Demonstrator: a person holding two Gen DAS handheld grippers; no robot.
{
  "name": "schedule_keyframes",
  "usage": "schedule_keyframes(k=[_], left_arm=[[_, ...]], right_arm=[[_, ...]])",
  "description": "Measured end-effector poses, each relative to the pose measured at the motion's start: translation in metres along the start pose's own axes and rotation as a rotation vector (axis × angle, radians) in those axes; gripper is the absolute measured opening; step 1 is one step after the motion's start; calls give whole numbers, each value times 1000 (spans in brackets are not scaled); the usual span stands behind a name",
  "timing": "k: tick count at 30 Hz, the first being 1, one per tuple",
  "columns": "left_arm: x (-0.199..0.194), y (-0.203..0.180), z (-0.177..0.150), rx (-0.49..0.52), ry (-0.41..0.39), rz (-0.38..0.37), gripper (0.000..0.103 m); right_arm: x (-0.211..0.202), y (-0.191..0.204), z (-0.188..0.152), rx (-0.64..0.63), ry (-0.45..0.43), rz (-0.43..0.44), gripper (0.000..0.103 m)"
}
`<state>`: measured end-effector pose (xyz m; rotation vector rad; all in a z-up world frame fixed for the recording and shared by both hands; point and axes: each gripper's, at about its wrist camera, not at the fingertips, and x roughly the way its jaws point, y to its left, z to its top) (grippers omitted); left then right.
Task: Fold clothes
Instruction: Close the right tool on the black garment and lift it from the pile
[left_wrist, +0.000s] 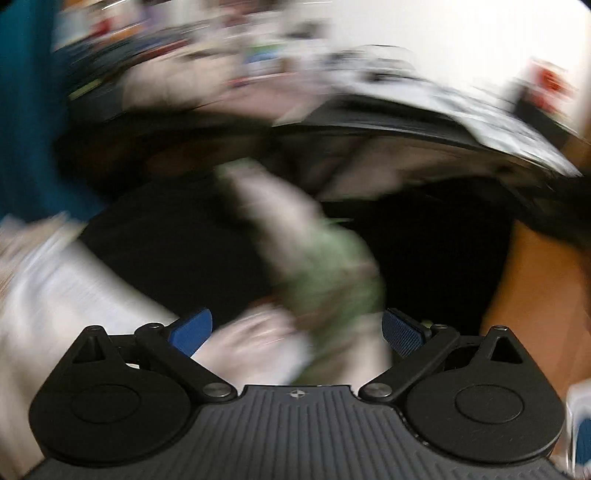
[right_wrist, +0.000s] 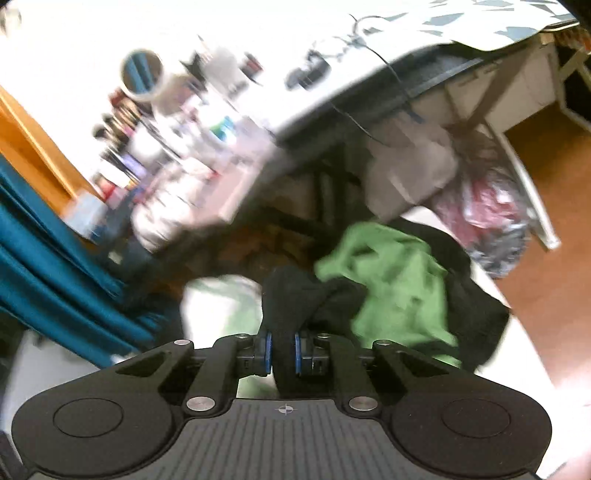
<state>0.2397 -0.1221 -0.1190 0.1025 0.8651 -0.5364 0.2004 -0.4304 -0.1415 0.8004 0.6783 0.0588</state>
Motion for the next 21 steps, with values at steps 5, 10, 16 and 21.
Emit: schedule_keyframes(k=[5, 10, 16, 21], left_arm=[[19, -70, 22, 182, -18, -177, 101], [22, -94, 30, 247, -75, -176, 101], [20, -73, 22, 308, -104, -138, 102], [21, -88, 11, 565, -225, -104, 102]], right_arm=[[-30, 30, 19, 8, -47, 99, 10], [-62, 60, 32, -7, -95, 170, 10], [-105, 91, 41, -15, -168, 256, 10], [-139, 115, 36, -15, -258, 285, 10]])
